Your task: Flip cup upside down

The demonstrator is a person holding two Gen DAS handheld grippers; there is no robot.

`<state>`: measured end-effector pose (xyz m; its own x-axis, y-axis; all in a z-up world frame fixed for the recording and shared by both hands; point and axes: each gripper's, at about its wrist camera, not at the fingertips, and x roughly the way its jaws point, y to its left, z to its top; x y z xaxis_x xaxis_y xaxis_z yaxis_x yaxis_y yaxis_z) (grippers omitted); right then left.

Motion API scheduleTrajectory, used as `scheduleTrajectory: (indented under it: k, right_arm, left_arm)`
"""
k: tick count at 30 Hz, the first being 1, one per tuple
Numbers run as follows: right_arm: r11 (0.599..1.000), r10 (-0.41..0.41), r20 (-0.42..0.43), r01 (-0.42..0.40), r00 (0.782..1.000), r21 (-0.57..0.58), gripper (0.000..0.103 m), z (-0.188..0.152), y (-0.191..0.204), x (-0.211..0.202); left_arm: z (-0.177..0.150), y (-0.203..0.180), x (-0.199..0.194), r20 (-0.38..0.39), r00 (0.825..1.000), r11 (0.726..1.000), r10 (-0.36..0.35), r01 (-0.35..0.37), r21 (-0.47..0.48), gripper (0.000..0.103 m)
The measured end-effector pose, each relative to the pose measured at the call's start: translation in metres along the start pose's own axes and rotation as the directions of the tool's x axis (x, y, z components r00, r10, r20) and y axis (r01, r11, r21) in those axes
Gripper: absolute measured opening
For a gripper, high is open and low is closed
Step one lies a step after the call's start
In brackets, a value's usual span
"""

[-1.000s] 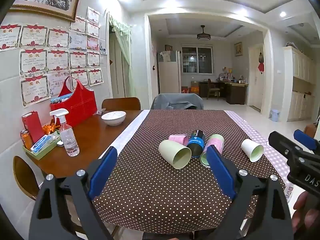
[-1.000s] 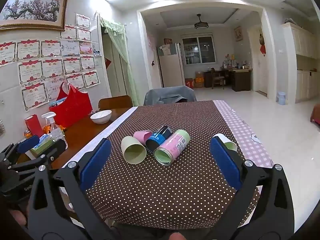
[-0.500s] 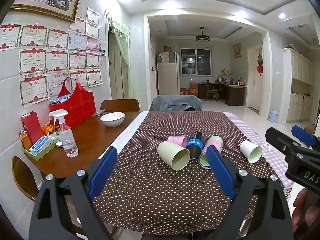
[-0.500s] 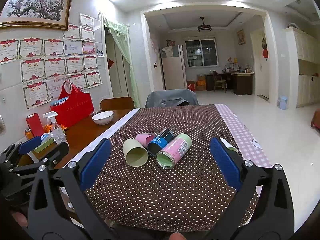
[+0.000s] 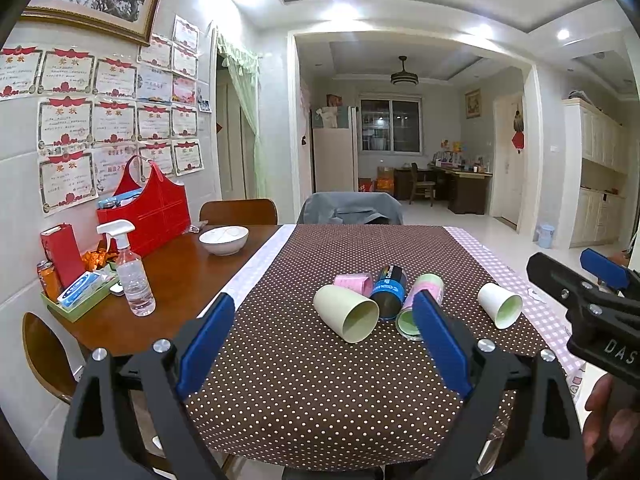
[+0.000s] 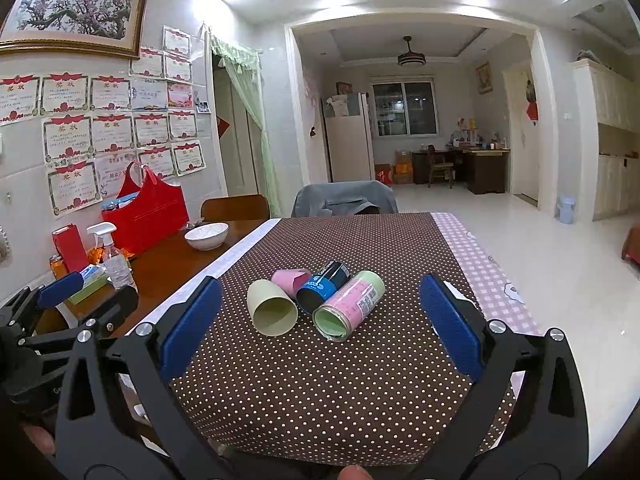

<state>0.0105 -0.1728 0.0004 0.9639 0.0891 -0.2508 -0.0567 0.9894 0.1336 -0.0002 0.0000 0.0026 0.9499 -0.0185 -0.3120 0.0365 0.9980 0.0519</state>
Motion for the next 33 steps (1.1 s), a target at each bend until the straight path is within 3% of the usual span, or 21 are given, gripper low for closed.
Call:
scheduleTrajectory:
  k: [33]
  right_arm:
    - [1.000,-0.005,-0.015,0.005,1.000,-0.007,0.097,-0.0035,-0.0046,0.0055]
  left_arm:
    - [-0.0039,-0.0017,0.0038,-0.002,1.000,1.000,-0.005,0.005,-0.002,0.089]
